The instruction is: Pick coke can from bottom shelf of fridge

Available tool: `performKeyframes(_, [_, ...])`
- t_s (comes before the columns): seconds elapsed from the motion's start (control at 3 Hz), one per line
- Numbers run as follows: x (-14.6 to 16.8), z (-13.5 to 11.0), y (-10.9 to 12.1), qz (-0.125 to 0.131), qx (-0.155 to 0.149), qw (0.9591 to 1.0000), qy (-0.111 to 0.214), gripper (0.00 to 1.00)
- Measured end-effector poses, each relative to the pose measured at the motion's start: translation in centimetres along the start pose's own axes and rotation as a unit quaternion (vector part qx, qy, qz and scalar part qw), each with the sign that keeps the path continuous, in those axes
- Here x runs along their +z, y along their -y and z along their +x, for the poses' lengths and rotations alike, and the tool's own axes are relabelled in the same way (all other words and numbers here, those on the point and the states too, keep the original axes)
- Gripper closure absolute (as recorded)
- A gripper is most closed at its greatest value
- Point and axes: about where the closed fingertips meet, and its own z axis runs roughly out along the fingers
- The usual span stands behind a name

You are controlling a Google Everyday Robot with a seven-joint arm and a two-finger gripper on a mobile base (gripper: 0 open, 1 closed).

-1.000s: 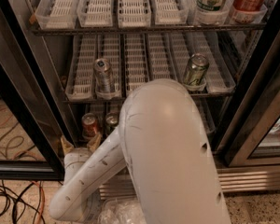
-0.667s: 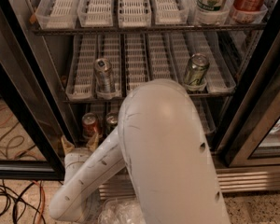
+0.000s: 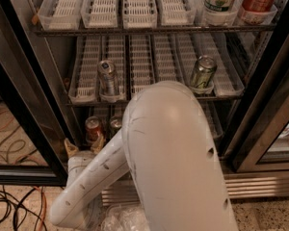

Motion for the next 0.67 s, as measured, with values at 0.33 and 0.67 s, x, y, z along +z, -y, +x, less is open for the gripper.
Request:
performKeyframes(0.33, [-0.16, 0.05, -0.32, 0.000, 0.000, 1.0000, 0.000, 0.34])
performKeyframes(0.67, [-0.31, 0.08, -0.57, 0.000, 0.000, 1.0000, 0.000, 0.34])
